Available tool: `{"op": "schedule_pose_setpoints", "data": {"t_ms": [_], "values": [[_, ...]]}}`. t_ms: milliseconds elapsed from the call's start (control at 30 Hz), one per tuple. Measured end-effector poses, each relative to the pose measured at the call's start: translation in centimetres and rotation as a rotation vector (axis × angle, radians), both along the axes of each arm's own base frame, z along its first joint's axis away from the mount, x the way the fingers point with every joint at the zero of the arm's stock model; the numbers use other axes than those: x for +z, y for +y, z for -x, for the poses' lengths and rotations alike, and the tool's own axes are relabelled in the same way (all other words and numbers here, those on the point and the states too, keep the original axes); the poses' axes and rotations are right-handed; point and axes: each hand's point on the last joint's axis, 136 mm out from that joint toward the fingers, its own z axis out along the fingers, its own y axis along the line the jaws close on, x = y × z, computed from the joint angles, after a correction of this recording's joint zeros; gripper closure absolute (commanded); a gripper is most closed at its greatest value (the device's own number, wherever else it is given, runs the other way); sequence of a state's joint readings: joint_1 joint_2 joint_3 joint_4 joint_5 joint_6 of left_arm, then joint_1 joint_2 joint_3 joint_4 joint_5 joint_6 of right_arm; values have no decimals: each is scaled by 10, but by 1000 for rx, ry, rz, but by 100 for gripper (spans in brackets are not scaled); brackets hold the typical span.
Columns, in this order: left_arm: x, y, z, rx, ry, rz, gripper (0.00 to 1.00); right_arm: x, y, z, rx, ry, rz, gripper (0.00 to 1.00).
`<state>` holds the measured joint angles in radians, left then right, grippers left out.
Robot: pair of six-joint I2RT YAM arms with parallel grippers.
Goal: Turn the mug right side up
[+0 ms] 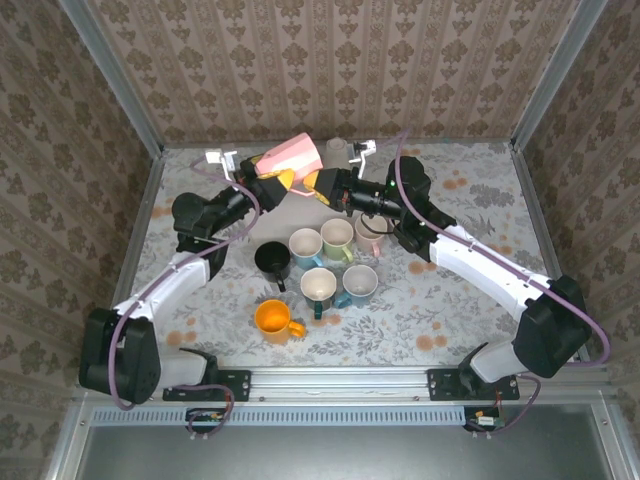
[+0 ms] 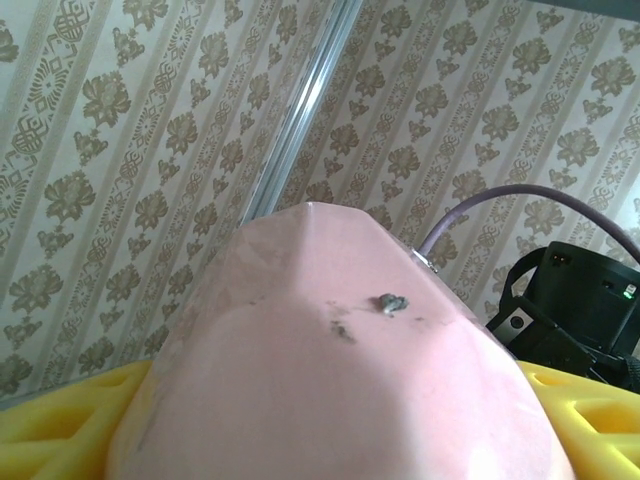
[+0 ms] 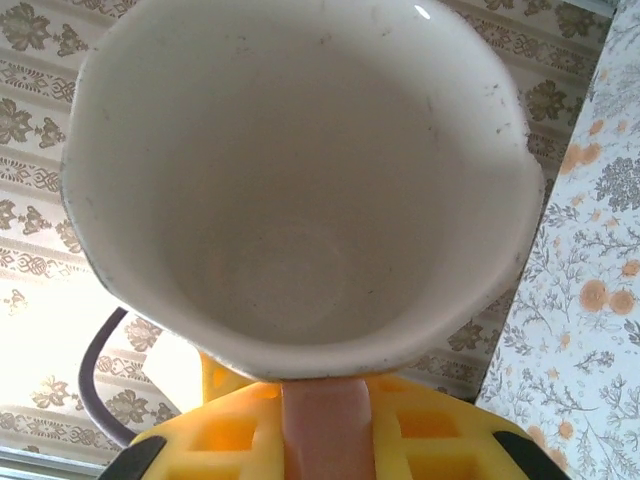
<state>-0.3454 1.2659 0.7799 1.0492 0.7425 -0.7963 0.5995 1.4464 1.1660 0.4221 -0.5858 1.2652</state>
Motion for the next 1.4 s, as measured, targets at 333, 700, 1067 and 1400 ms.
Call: {"op": "schedule_pose_setpoints", "data": {"t_ms": [333, 700, 1067, 1400], "values": [[-1, -4, 16, 71, 6, -96, 0, -1, -7, 15, -6, -40, 50, 100], [0, 47, -19, 405, 193, -157, 0, -20, -106, 38, -341, -270, 534, 100], [-58, 61, -41, 499, 391, -270, 9, -80, -205, 86, -461, -328, 1036, 100], [-85, 72, -45, 569, 542, -378, 11, -180, -235, 107, -365, -198, 1312, 100]]}}
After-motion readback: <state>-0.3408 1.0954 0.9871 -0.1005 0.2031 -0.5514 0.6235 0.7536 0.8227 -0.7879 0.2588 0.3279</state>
